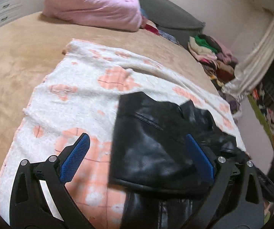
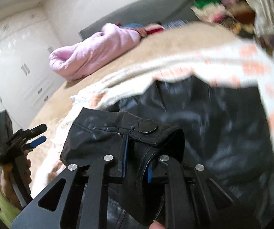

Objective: Fold large clothes

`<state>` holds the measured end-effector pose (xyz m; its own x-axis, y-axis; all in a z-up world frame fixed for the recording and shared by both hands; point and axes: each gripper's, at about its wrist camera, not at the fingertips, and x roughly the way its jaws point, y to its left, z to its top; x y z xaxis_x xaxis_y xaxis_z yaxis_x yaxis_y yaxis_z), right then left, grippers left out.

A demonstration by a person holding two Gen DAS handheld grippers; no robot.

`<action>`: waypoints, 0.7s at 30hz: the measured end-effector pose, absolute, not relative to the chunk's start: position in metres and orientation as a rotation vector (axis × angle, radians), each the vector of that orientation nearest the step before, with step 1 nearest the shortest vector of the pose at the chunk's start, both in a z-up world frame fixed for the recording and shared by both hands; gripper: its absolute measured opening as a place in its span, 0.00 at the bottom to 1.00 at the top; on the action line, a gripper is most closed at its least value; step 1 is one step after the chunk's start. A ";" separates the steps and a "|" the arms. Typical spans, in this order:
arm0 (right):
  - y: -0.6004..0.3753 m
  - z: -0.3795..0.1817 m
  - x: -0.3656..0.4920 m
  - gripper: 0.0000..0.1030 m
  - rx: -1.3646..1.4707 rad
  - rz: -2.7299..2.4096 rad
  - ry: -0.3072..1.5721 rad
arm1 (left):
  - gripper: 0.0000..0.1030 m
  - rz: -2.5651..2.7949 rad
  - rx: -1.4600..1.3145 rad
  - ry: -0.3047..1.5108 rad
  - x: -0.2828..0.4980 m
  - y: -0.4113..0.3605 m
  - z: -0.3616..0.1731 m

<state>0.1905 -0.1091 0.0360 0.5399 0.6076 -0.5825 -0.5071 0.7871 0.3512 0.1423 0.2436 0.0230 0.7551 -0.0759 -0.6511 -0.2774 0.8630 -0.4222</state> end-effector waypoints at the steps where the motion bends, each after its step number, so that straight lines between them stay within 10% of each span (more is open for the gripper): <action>1: -0.106 0.049 0.191 0.13 0.117 0.676 0.723 | 0.91 0.122 -0.536 0.711 0.142 0.247 0.022; 10: -0.117 0.127 0.187 0.13 -0.155 0.659 0.516 | 0.91 0.106 -0.518 0.724 0.153 0.243 0.015; 21: -0.171 0.088 0.214 0.13 -0.214 0.501 0.582 | 0.90 0.071 -0.394 0.740 0.176 0.211 0.008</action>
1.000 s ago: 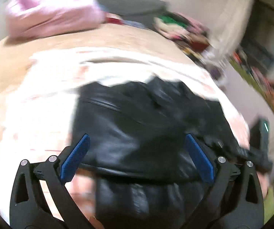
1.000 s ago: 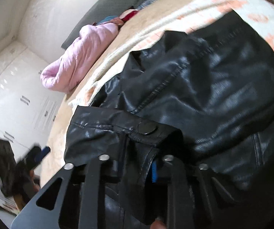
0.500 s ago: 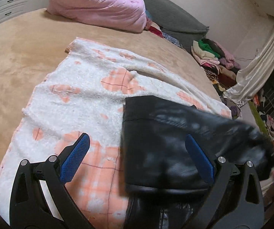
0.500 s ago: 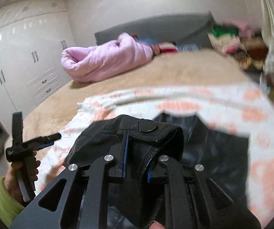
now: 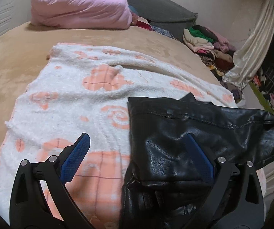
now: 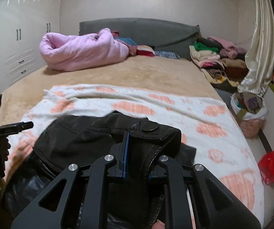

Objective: Fold large clothes

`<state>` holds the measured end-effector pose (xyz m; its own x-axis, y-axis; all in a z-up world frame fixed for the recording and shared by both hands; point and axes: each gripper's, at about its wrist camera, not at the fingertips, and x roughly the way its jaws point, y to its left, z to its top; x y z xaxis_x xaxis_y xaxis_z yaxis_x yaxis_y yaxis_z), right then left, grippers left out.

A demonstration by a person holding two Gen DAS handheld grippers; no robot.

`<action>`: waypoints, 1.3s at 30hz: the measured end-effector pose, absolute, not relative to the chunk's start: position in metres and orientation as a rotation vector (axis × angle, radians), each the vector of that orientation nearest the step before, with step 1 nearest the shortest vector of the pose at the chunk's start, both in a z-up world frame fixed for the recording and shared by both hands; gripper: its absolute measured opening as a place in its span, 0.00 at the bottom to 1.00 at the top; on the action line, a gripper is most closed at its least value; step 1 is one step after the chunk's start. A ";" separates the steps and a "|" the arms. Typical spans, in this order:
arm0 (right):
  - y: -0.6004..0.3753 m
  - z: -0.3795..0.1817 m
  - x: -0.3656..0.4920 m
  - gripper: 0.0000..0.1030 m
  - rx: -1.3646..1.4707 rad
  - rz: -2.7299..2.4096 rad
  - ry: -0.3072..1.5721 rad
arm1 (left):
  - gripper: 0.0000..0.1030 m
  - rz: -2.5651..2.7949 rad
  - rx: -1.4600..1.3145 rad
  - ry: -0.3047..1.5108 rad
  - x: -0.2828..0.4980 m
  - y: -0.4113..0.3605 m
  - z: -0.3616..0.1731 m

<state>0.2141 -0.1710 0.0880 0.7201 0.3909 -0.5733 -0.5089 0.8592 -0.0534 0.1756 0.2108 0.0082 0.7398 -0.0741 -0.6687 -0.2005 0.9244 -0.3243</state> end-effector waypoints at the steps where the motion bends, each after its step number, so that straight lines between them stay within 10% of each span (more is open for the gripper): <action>1: -0.173 0.084 0.215 0.13 -0.213 0.497 0.592 | 0.87 0.067 -0.384 0.744 0.177 0.208 0.006; 12: -0.179 0.057 0.218 0.13 -0.204 0.477 0.645 | 0.24 -0.079 -0.256 0.762 0.196 0.164 -0.004; 39: -0.180 0.031 0.232 0.13 -0.206 0.433 0.723 | 0.23 -0.096 -0.256 0.939 0.217 0.151 -0.052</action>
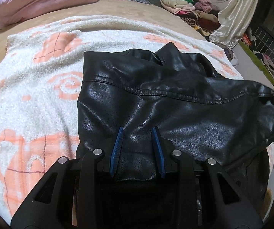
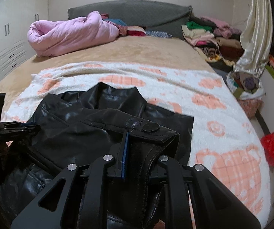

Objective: Fold large clothes

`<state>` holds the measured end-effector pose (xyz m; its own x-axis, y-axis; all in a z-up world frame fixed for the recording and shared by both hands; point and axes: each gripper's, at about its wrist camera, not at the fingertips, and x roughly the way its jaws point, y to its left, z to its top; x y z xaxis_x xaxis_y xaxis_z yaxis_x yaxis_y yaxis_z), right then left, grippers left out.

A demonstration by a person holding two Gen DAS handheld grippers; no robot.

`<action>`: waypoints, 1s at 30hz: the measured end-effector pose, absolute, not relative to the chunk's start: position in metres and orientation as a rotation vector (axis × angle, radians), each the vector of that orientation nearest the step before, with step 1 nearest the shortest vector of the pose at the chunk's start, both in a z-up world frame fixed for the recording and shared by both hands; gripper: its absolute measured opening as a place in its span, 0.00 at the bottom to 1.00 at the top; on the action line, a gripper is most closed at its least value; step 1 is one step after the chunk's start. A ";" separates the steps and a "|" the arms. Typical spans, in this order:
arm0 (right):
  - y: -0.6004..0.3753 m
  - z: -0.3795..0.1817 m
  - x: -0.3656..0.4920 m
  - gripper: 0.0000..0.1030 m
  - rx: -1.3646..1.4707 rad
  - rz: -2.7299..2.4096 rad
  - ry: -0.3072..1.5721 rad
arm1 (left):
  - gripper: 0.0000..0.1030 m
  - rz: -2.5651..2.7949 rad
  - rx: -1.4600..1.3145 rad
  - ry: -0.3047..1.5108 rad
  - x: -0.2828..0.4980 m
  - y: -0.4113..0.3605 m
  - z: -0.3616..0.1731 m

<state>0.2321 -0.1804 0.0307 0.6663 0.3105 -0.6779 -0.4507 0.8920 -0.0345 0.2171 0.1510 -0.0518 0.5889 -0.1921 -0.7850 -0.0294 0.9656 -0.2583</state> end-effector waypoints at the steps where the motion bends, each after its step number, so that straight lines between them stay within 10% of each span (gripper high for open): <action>1: -0.181 0.028 0.233 0.13 -0.204 0.430 0.732 | 0.23 -0.096 -0.256 0.939 0.217 0.151 -0.052; 7: -0.185 0.011 0.239 0.17 -0.194 0.407 0.786 | 0.23 -0.095 -0.257 0.939 0.217 0.150 -0.052; 10: -0.187 0.006 0.239 0.44 -0.204 0.369 0.814 | 0.23 -0.094 -0.256 0.939 0.217 0.150 -0.052; 30: -0.117 0.000 0.230 0.53 -0.215 0.462 0.749 | 0.23 -0.089 -0.248 0.938 0.218 0.150 -0.052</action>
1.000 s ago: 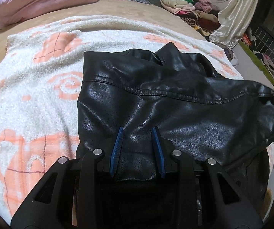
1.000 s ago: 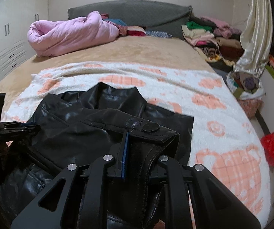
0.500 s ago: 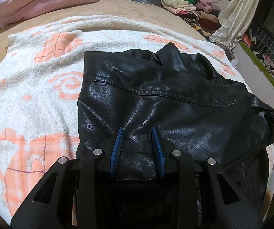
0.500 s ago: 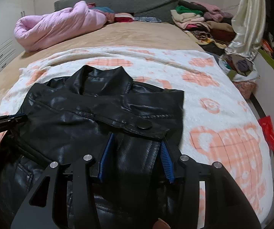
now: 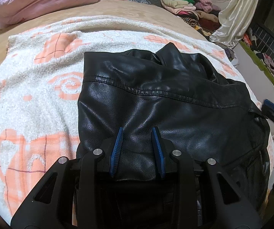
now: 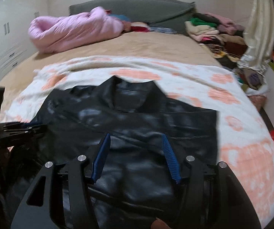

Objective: Fold large clothes

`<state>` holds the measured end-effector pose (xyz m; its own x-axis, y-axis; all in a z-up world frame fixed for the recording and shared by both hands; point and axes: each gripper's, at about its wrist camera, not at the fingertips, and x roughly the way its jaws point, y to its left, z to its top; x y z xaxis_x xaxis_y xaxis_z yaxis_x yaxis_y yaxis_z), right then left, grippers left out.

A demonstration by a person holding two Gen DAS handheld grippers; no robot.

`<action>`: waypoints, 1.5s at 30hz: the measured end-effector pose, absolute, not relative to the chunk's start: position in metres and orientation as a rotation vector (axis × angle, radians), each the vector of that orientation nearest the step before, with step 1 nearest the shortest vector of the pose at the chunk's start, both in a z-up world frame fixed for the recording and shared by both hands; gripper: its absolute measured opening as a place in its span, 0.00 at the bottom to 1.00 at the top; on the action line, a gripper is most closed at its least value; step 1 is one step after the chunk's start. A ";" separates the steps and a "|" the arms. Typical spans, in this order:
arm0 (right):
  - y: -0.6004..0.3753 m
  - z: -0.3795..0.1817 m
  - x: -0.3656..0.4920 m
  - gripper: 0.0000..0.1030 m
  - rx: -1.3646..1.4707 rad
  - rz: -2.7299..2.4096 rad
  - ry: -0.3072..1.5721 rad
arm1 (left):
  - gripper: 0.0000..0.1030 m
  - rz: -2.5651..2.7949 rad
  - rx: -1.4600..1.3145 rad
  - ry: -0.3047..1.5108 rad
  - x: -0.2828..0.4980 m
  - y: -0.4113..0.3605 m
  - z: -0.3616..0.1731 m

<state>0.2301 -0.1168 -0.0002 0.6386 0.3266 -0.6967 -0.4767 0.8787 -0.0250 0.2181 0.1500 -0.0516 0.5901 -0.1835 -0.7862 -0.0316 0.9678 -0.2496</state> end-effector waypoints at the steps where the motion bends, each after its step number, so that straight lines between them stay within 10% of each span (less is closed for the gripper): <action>1: -0.111 -0.003 0.231 0.53 -0.220 0.469 0.754 | 0.23 -0.090 -0.250 0.938 0.218 0.149 -0.051; 45: -0.151 -0.057 0.204 0.58 -0.075 0.434 0.903 | 0.46 -0.139 -0.053 0.960 0.194 0.090 -0.040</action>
